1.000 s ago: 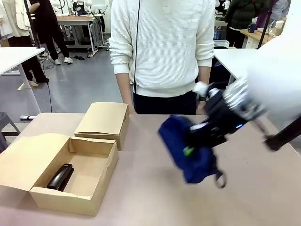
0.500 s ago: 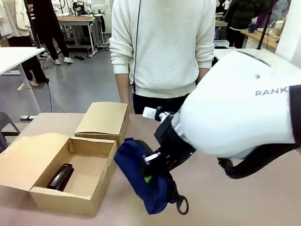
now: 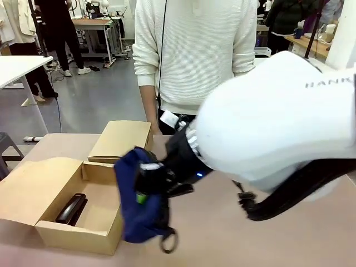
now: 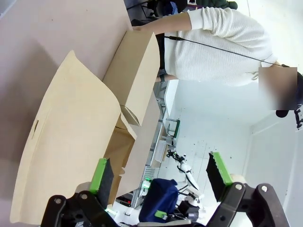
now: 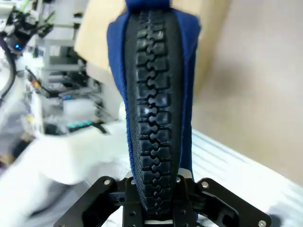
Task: Place items inside the box.
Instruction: Pick up a Pencil pouch or Stapler and place it inside the Mailer Box closest to the robot.
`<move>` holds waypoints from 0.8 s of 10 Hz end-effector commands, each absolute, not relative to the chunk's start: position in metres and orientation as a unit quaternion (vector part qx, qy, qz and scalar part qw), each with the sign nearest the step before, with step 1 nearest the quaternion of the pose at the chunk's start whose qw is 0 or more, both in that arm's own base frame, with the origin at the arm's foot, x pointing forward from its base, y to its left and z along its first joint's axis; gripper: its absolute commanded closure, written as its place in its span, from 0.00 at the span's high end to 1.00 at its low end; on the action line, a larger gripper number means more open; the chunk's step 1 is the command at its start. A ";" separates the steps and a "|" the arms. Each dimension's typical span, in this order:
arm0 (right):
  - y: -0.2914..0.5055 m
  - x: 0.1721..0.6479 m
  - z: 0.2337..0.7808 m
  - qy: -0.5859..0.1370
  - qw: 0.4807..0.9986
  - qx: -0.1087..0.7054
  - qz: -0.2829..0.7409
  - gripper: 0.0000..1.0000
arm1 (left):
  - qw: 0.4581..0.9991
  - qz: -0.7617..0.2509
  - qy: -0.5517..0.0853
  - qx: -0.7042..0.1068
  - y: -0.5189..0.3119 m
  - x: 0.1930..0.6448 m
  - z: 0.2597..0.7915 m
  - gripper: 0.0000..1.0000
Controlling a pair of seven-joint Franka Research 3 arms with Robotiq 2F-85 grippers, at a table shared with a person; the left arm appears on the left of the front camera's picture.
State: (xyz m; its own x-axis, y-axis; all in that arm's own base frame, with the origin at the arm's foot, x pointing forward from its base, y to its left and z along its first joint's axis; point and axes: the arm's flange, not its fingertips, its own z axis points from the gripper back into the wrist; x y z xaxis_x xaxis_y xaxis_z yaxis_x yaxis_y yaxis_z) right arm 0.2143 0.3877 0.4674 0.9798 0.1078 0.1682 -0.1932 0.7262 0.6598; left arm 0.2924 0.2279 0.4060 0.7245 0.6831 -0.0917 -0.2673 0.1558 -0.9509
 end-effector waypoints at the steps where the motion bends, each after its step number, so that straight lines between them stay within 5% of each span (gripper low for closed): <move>1: 0.444 0.210 0.467 -0.078 0.918 0.385 -0.045 0.07 | 0.740 0.312 -0.186 -0.566 0.229 0.290 0.406 1.00; 3: 0.495 0.212 0.450 -0.055 0.924 0.364 -0.106 0.07 | 0.740 0.312 -0.186 -0.566 0.229 0.290 0.406 1.00; 5: 0.541 0.213 0.437 -0.144 0.907 0.384 -0.093 0.07 | 0.740 0.312 -0.186 -0.566 0.229 0.290 0.406 1.00; 6: 0.476 0.204 0.441 -0.058 0.915 0.386 -0.103 0.07 | 0.740 0.312 -0.186 -0.566 0.229 0.290 0.406 1.00; 8: 0.492 0.209 0.425 -0.086 0.909 0.395 -0.101 0.07 | 0.740 0.312 -0.186 -0.566 0.229 0.290 0.406 1.00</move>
